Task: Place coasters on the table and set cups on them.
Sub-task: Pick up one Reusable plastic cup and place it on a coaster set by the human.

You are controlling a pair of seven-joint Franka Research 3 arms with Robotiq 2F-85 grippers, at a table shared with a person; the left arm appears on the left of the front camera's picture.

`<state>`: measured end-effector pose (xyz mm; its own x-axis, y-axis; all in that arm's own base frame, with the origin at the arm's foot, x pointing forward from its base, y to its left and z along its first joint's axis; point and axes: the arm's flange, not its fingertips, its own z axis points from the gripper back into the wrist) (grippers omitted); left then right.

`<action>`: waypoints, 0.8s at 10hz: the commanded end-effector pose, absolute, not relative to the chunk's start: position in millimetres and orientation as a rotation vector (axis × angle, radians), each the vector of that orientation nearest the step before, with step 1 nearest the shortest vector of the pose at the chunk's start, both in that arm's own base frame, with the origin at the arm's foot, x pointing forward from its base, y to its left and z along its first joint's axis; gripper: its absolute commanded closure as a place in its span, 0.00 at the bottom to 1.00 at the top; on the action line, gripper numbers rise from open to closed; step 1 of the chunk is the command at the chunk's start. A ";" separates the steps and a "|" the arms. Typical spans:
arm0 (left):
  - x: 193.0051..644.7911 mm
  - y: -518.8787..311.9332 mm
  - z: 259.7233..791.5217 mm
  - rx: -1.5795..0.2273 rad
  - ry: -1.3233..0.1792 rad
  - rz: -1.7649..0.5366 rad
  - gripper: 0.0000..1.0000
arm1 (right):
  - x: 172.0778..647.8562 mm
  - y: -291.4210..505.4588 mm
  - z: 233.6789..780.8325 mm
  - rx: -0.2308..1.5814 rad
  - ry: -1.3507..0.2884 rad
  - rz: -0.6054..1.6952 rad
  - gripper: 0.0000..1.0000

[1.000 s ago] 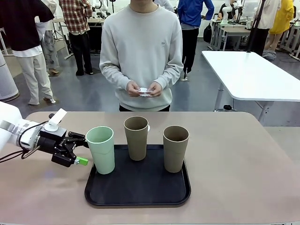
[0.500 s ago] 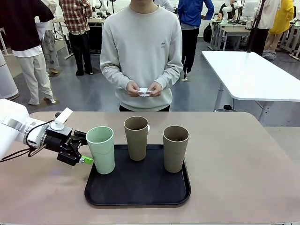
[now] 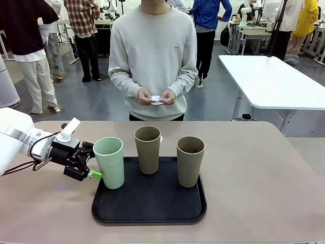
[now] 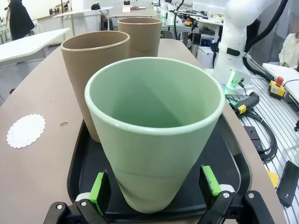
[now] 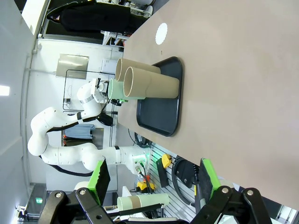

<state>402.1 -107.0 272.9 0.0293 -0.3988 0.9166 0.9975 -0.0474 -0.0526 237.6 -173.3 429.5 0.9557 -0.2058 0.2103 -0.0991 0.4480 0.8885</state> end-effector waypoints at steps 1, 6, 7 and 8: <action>405.7 -111.0 272.2 -0.954 -0.881 -1.402 0.00 | 239.7 -174.0 428.8 1.115 -0.321 -0.072 0.00; 406.3 -116.9 271.4 -0.968 -0.889 -1.423 0.00 | 239.7 -174.0 428.8 1.115 -0.321 -0.072 0.00; 405.7 -120.9 271.1 -0.982 -0.882 -1.423 0.00 | 239.7 -174.0 428.8 1.115 -0.321 -0.072 0.00; 405.2 -124.8 271.0 -1.009 -0.875 -1.416 0.00 | 239.7 -174.0 428.8 1.115 -0.321 -0.072 0.00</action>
